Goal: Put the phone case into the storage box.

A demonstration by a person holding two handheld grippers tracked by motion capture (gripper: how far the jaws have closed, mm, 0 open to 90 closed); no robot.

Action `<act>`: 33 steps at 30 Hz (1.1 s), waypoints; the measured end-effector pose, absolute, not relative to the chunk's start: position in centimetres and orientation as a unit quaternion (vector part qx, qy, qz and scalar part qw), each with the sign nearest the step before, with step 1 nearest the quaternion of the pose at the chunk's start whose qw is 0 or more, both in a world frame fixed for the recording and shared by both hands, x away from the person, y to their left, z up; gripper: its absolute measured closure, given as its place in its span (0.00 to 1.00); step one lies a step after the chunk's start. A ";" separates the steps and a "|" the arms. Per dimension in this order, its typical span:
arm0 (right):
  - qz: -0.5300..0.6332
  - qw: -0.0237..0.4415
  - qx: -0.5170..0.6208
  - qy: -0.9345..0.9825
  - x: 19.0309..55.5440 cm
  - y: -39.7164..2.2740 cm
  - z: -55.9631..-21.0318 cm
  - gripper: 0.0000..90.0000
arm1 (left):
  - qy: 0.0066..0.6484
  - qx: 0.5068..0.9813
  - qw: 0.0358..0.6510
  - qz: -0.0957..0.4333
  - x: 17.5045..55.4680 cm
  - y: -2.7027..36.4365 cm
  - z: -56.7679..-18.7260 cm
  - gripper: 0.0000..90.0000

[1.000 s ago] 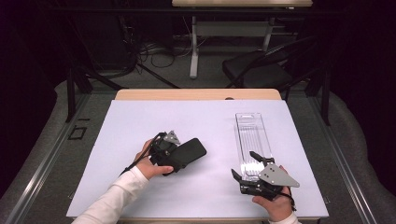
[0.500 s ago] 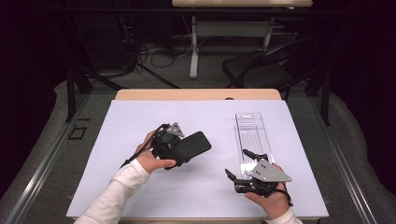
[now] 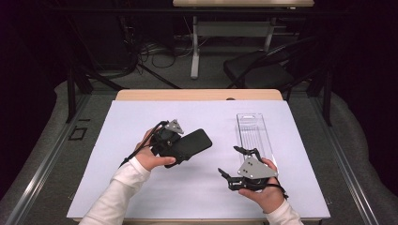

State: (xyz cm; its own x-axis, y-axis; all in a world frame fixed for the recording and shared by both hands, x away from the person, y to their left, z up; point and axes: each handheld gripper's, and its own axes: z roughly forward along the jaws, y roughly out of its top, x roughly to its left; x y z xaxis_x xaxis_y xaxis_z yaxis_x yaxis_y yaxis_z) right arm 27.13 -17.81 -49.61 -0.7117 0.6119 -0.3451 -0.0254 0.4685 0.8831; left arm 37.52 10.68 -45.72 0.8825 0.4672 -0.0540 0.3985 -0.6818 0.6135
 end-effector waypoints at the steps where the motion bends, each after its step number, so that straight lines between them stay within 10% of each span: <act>1: 0.480 0.331 0.183 0.792 27.2 -17.7 -49.6 0.17 | 0.236 0.916 0.320 0.054 37.6 10.7 -45.8 0.16; 33: 0.301 0.444 -0.040 0.843 27.8 -12.8 -50.0 0.28 | 0.245 0.914 0.318 0.049 37.0 11.0 -46.3 0.17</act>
State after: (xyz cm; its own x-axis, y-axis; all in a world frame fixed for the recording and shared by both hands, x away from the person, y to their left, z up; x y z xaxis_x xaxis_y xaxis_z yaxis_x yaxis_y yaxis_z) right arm 27.79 -12.84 -50.02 -0.6024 0.1987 -0.7731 -0.3351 0.8161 0.4709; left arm 37.01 10.97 -46.28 0.8751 0.4794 -0.0666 0.4171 -0.6770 0.6064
